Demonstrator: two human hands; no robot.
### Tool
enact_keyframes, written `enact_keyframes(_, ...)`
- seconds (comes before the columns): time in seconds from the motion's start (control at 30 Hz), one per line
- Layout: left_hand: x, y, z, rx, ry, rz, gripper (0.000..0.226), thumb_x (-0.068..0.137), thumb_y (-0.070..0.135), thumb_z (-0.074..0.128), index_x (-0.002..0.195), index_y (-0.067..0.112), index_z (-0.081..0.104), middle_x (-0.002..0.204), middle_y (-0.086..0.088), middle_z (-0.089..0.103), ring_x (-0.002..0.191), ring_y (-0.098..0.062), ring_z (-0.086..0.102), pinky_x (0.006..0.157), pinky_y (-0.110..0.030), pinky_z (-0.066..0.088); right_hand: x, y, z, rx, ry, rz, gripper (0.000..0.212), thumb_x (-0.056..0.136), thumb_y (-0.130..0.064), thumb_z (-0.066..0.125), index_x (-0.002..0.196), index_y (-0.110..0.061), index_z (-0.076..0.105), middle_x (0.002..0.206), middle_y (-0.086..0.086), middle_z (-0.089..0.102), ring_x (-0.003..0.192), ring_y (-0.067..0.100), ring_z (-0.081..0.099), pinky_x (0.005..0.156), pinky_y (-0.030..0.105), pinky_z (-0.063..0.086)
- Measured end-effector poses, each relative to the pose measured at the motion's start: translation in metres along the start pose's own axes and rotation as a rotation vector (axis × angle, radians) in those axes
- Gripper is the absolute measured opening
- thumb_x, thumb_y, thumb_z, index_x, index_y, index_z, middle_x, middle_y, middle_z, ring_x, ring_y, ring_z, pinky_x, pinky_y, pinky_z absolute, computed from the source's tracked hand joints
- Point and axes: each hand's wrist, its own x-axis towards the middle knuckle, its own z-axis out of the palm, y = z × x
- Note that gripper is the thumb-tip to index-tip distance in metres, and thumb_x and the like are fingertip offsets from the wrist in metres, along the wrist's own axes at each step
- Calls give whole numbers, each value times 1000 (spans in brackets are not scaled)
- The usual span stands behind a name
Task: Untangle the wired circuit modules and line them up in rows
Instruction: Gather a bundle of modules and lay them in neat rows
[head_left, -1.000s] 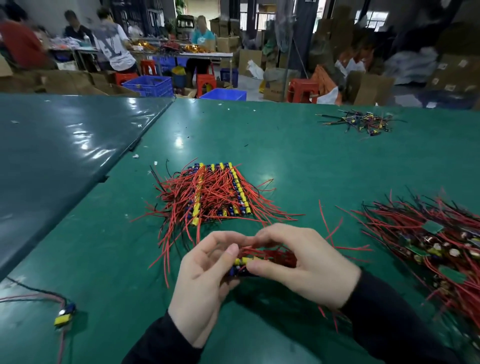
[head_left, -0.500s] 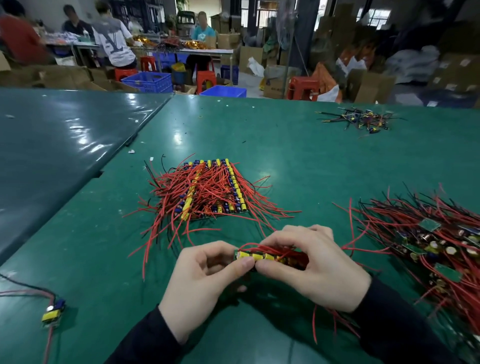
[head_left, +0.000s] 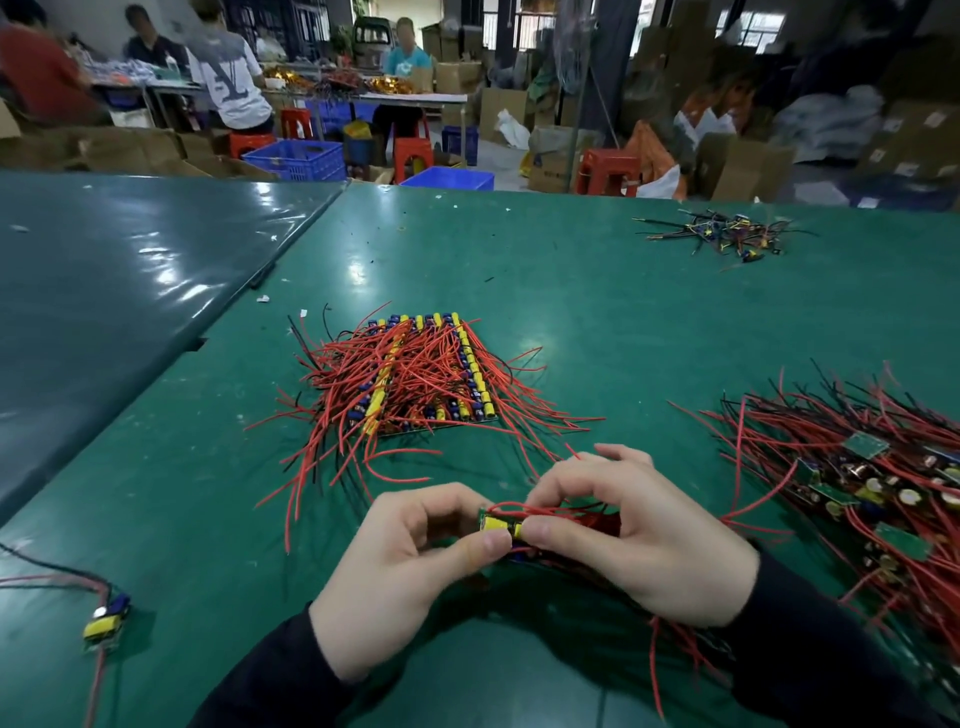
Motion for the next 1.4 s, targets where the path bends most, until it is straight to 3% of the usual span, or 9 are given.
enact_keyframes(0.17,0,0,-3,-26,-59,-21,9,71,12,68,75,4,68,68,-4,62,63,-11,52,59,-15,42,-3,1,-3,48,-45,-60,11,78,-51,56,77,-40,56,87,-18,64,97,1,54,111,30,12)
enact_keyframes(0.33,0,0,-8,-82,-150,-72,6,75,12,68,75,10,73,69,-2,67,60,-10,59,58,-21,50,-3,-1,-8,104,-108,-126,7,80,-44,58,80,-37,58,91,-8,66,94,7,58,111,40,18)
enact_keyframes(0.53,1,6,-14,-70,-199,-65,7,77,5,65,77,6,72,69,-8,68,61,-14,63,55,-26,53,-2,0,-11,80,-129,-116,10,79,-46,58,84,-38,61,90,-19,65,95,-1,58,113,39,16)
enact_keyframes(0.7,1,2,-4,124,189,10,14,74,18,77,77,8,68,67,-8,63,65,-14,60,51,-34,56,-4,1,-13,-250,71,-115,34,79,-55,55,109,-40,61,114,-25,53,114,-9,45,110,46,18)
enact_keyframes(0.8,1,-3,-1,381,400,99,14,73,8,77,66,15,67,69,0,63,68,-12,59,57,-29,53,-4,-2,-13,-335,235,-175,38,80,-58,53,111,-38,63,123,-21,51,118,-1,46,108,49,22)
enact_keyframes(0.93,2,-1,-1,-100,317,-53,13,61,12,73,69,1,71,71,-10,69,63,-13,63,55,-22,53,-1,6,-21,-232,307,-157,27,87,-50,54,99,-31,68,108,-23,62,107,-6,54,103,46,34)
enact_keyframes(1.03,1,4,-3,-333,199,-197,18,62,13,69,74,1,73,78,-19,70,64,-19,67,54,-25,55,-4,18,-34,-74,328,-95,27,86,-45,60,101,-24,68,101,-15,68,98,-5,60,93,30,45)
enact_keyframes(1.23,-1,7,-3,-434,31,-306,21,67,13,68,83,1,72,86,-15,69,75,-14,66,65,-31,58,-6,18,-25,-11,138,-154,27,82,-39,62,100,-20,70,105,-11,66,105,3,60,95,21,42)
enact_keyframes(1.4,0,7,-6,-429,49,-358,15,69,9,67,82,1,69,81,-17,68,69,-18,67,65,-29,58,-1,13,-13,9,-141,-94,34,82,-54,57,90,-22,67,74,-1,61,69,9,55,67,37,47)
